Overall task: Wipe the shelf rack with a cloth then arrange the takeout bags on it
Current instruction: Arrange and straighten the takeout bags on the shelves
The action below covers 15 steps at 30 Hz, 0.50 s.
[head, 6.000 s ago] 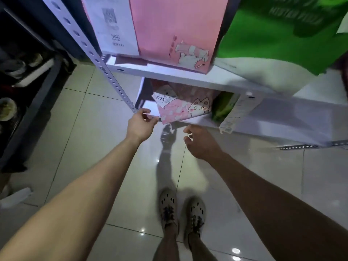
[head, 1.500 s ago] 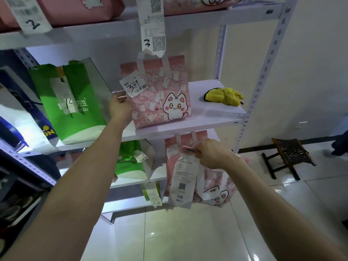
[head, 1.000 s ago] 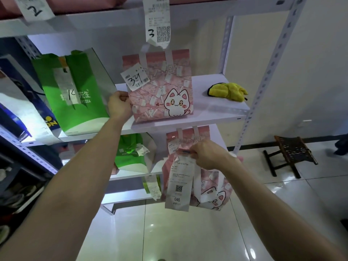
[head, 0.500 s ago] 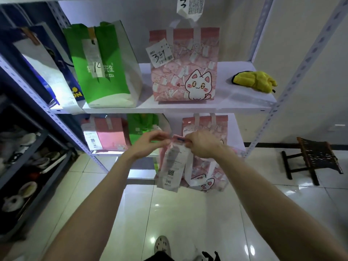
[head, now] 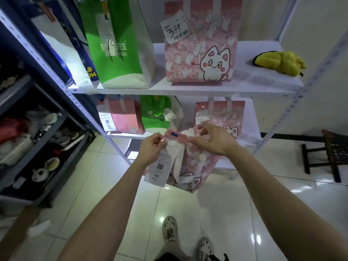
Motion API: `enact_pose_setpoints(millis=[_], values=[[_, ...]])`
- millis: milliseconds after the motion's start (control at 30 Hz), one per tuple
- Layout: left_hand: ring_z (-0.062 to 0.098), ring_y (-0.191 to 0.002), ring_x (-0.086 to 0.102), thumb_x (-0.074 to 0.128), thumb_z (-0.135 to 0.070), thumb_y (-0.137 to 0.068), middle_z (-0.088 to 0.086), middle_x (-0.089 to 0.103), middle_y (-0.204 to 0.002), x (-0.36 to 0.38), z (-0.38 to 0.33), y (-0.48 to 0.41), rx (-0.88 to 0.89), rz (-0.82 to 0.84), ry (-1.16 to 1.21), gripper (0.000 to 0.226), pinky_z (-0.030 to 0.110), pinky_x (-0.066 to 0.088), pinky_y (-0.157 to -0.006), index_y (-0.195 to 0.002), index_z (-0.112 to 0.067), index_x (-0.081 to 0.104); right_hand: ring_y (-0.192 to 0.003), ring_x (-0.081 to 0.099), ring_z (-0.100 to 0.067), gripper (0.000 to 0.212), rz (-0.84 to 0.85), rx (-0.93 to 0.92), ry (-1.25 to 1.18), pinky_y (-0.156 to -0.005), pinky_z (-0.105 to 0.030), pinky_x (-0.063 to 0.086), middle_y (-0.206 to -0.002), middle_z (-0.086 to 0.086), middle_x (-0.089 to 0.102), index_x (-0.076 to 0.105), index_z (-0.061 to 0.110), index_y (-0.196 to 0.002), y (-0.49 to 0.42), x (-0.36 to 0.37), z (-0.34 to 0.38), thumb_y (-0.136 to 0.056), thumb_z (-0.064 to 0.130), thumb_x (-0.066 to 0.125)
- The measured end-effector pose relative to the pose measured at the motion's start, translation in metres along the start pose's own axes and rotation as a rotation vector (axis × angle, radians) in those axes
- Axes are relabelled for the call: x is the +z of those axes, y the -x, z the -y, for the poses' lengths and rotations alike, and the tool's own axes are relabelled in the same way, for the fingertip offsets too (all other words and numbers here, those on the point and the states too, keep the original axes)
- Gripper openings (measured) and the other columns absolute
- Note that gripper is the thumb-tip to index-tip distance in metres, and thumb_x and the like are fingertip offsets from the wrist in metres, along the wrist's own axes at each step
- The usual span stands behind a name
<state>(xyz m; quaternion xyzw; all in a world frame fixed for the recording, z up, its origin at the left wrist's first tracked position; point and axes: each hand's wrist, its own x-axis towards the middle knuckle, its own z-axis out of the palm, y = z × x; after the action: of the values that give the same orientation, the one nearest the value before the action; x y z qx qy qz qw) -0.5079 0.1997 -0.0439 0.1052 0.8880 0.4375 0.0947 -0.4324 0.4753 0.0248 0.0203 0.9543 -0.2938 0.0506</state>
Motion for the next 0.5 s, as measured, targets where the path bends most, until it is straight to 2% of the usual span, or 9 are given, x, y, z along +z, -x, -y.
enact_pose_setpoints(millis=[67,100,200,233,333,400,500], values=[[0.028,-0.077,0.066,0.068,-0.028,-0.104,0.009,0.073,-0.083,-0.003,0.013,0.005,-0.060,-0.028,0.053,0.021,0.035,0.045,-0.070,-0.084,-0.021,0.063,-0.103,0.066,-0.017,0.092,0.038,0.059,-0.021,-0.088,-0.037,0.054,-0.118,0.009,0.067,0.055,0.025,-0.137,0.012,0.008,-0.019,-0.077,0.095,0.053],[0.029,-0.075,0.065,0.067,-0.031,-0.104,0.012,0.073,-0.084,-0.005,0.019,0.007,-0.087,-0.044,0.084,0.021,0.035,0.044,-0.070,-0.087,-0.020,0.064,-0.104,0.065,-0.017,0.089,0.063,0.073,-0.033,-0.088,-0.037,0.053,-0.119,0.009,0.067,0.056,0.027,-0.137,0.016,0.013,-0.027,-0.077,0.093,0.058],[0.019,-0.074,0.062,0.066,-0.032,-0.106,0.013,0.074,-0.087,-0.015,0.024,0.018,-0.123,-0.088,0.124,0.022,0.035,0.044,-0.072,-0.091,-0.016,0.065,-0.116,0.065,-0.019,0.081,0.082,0.095,-0.086,-0.099,-0.043,0.055,-0.128,0.006,0.067,0.052,0.027,-0.145,0.018,0.033,-0.043,-0.080,0.069,0.078],[0.018,-0.075,0.063,0.066,-0.031,-0.107,0.011,0.075,-0.087,-0.019,0.025,0.020,-0.132,-0.099,0.126,0.021,0.035,0.045,-0.073,-0.092,-0.016,0.066,-0.116,0.067,-0.021,0.074,0.077,0.097,-0.084,-0.098,-0.044,0.056,-0.128,0.004,0.069,0.053,0.027,-0.145,0.014,0.040,-0.044,-0.083,0.059,0.079],[0.025,-0.083,0.072,0.065,-0.032,-0.106,0.002,0.077,-0.087,-0.032,0.033,0.030,-0.156,-0.136,0.134,0.017,0.039,0.052,-0.077,-0.092,-0.023,0.068,-0.099,0.070,-0.027,0.028,0.085,0.071,-0.049,-0.078,-0.036,0.054,-0.111,-0.002,0.074,0.067,0.022,-0.122,-0.003,0.056,-0.034,-0.095,0.027,0.069],[0.025,-0.084,0.072,0.065,-0.040,-0.104,-0.002,0.077,-0.085,-0.044,0.041,0.037,-0.171,-0.162,0.117,0.017,0.040,0.053,-0.077,-0.091,-0.029,0.068,-0.091,0.068,-0.029,0.021,0.089,0.050,-0.006,-0.072,-0.034,0.049,-0.105,-0.005,0.073,0.068,0.019,-0.115,-0.012,0.063,-0.022,-0.097,0.012,0.059],[0.025,-0.078,0.067,0.063,-0.049,-0.100,0.004,0.074,-0.084,-0.064,0.056,0.046,-0.209,-0.204,0.109,0.025,0.041,0.050,-0.075,-0.094,-0.025,0.067,-0.086,0.066,-0.034,0.019,0.074,-0.014,0.022,-0.066,-0.036,0.045,-0.094,-0.010,0.072,0.067,0.016,-0.104,-0.023,0.074,-0.002,-0.095,0.006,0.054]])
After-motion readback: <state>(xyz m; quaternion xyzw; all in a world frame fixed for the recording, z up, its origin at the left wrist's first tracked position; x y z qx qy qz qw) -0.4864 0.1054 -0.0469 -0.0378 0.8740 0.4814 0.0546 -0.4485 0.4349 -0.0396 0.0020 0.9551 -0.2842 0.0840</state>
